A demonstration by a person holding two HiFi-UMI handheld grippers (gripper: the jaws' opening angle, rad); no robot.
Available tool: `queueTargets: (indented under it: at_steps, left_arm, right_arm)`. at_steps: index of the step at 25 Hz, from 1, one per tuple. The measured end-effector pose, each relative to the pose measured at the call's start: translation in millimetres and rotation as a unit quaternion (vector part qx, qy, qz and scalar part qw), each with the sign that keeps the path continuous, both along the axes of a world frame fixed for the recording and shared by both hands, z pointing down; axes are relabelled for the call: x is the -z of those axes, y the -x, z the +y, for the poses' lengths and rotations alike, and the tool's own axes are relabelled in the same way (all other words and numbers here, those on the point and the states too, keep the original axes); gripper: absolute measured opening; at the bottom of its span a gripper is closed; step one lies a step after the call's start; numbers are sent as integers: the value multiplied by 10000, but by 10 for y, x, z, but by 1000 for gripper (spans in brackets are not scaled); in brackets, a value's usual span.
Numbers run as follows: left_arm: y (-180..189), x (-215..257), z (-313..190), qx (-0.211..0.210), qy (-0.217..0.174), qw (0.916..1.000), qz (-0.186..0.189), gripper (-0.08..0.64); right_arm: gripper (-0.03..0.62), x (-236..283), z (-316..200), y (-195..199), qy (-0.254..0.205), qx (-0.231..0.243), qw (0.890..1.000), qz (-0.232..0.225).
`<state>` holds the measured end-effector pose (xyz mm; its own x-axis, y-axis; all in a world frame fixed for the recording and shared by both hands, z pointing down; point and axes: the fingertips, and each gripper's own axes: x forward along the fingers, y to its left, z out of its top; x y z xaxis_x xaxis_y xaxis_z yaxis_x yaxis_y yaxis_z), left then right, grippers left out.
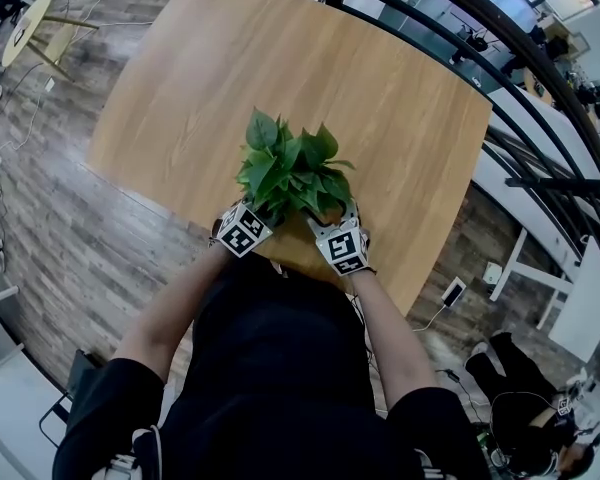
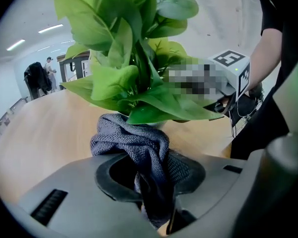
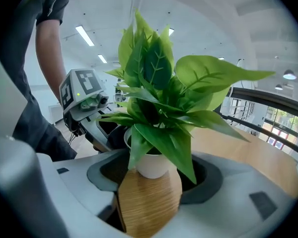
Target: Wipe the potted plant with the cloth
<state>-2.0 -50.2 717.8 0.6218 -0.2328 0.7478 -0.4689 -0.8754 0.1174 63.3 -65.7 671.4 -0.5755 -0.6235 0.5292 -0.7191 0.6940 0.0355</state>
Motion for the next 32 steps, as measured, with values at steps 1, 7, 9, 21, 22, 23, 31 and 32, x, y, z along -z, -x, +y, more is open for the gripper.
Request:
queueTargets:
  at_steps: [1,7,9,21,22,23,31,32]
  left_arm:
    - [-20,-3,28,25,24,10000,25,146]
    - [-114,-18,160,186,173,9996,95,146]
    - [-113,-25,164,195,220,9995,117,146]
    - [88,-20,-104,558,62,9984,100,146]
    - [95,-25,-108,548,52,9984,91,146]
    - [104,-24,-111,532,53,9985,77,146]
    - [47,9,-132,497,186,9986,52,146]
    - [44,15,-115,474,192,9987,36,146]
  right_arm:
    - [284,0,-1,0,-2,-23,10000,-7]
    - [284,-16,1,-6,18,-91,10000,-34]
    - [284,-17,6,1,-3,-73,10000,-20]
    - [284,-103,187,-155,-16,-200,9997,-104]
    - [284,-94,138,-189,-41,-249,9996,-115]
    - [284,-70,96,-185,-78,-213,9997,-113]
    - [282,30,-63,7,-141,40,9999,-63]
    - [283,24,-60,11,-127,-17,9999,-92]
